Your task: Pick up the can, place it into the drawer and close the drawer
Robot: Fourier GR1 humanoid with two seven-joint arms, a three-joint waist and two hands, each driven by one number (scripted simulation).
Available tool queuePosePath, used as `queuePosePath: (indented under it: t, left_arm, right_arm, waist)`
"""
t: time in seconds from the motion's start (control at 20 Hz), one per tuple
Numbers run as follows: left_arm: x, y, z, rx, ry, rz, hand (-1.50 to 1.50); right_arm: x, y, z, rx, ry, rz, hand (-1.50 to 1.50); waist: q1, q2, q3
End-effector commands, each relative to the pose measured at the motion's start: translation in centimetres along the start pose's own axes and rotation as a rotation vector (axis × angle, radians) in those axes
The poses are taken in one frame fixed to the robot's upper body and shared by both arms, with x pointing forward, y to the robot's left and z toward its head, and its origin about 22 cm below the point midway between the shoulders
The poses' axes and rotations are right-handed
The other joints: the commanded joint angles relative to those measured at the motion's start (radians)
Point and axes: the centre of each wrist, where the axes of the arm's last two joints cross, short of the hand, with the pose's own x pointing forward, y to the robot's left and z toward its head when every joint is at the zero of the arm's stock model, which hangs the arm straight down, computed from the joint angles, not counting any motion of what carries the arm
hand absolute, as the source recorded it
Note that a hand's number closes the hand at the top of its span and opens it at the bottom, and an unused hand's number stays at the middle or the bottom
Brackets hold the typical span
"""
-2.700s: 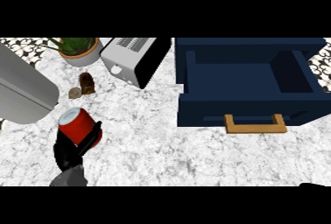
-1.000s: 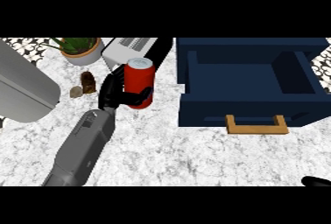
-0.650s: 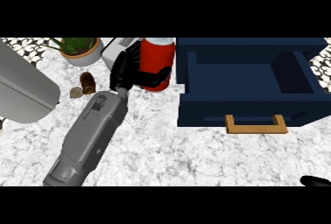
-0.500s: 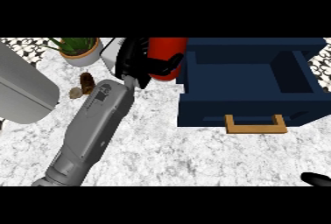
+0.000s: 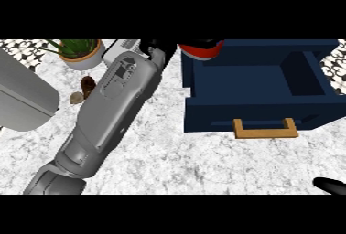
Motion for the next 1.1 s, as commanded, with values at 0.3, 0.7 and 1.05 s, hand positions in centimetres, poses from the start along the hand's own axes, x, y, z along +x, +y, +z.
queuePosePath:
  t: [0.3, 0.7, 1.05]
  left_arm:
    - [3.6, -4.4, -1.9, -0.006, 0.028, -0.049, 1.50]
    - [5.0, -5.5, -3.3, 0.026, 0.039, -0.108, 1.50]
    - [5.2, -6.2, -3.4, 0.109, 0.048, -0.135, 1.50]
  right_arm:
    - [-0.6, -0.7, 0.2, 0.014, -0.014, -0.006, -1.50]
    - [1.4, 1.1, -1.4, 0.045, -0.037, -0.018, -1.50]
    - [2.3, 0.8, -2.9, 0.055, -0.042, -0.010, -1.50]
  waist:
    - [-0.027, 0.005, 0.001]
    - [-0.056, 0.020, 0.001]
    - [-0.066, 0.020, 0.002]
